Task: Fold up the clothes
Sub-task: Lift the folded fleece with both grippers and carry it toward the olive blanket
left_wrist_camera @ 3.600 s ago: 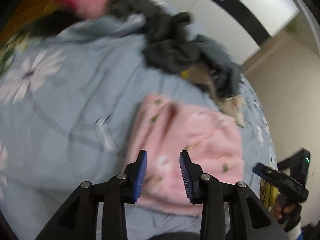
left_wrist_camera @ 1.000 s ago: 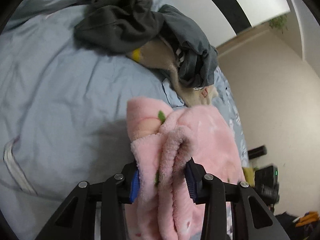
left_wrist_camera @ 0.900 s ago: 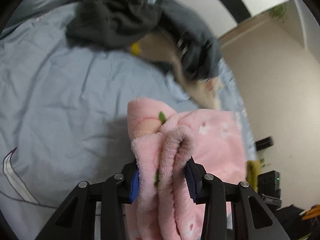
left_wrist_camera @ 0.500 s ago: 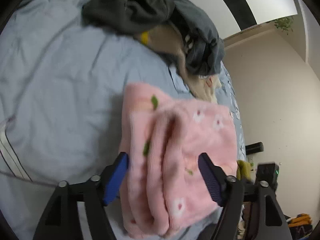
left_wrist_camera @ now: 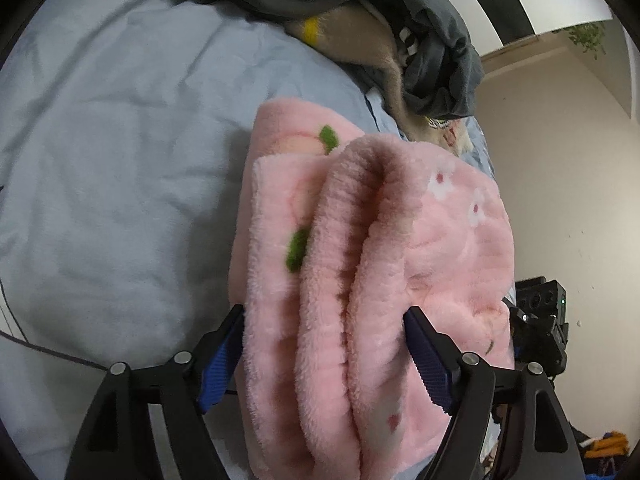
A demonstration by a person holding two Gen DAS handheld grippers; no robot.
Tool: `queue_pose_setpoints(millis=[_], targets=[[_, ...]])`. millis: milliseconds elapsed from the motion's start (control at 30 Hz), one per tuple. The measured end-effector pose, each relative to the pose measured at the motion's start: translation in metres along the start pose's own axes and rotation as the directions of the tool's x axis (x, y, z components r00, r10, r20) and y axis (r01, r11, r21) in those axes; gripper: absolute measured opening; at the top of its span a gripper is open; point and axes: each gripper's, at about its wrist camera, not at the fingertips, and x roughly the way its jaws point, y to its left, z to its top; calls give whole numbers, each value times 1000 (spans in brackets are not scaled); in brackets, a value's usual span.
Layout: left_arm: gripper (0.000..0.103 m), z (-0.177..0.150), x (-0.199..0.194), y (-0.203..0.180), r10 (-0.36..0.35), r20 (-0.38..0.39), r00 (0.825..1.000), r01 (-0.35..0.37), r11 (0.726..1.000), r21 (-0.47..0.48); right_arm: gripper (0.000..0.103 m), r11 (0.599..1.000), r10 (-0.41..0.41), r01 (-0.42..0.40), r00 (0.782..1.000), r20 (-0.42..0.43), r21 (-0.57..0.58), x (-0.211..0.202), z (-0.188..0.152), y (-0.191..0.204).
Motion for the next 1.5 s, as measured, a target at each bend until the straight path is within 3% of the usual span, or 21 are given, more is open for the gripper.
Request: queue_pose_setpoints(millis=[100, 167, 233, 300, 367, 700, 967, 1267, 1500], targets=[[74, -3, -3, 2, 21, 22, 1000, -21, 1000, -20, 79, 1000, 3, -3, 1000, -1, 18, 3, -1, 2], [59, -4, -5, 0, 51, 32, 998, -51, 999, -17, 78, 999, -13, 13, 1000, 2, 30, 6, -2, 6], [52, -7, -12, -5, 73, 46, 996, -73, 997, -4, 69, 998, -17, 16, 1000, 5, 58, 5, -2, 9], [45, -10, -20, -14, 94, 66, 993, -95, 995, 19, 52, 997, -21, 20, 1000, 14, 75, -1, -3, 13], [40, -13, -26, -25, 103, 77, 992, -107, 993, 41, 44, 996, -22, 20, 999, 24, 85, -9, -5, 18], [39, -39, -53, -112, 51, 118, 992, -69, 985, 158, 39, 1000, 14, -13, 994, 112, -11, -100, -28, 53], [39, -71, -49, -202, -8, 93, 996, -18, 963, 271, 39, 998, -4, 17, 979, 202, -62, -195, -48, 48], [39, -122, 6, -310, -70, -38, 997, 79, 909, 410, 39, 994, -97, 110, 946, 309, -25, -317, -71, 4], [39, -156, 62, -370, -81, -169, 982, 153, 866, 475, 39, 981, -189, 188, 909, 372, 42, -390, -93, -37]])
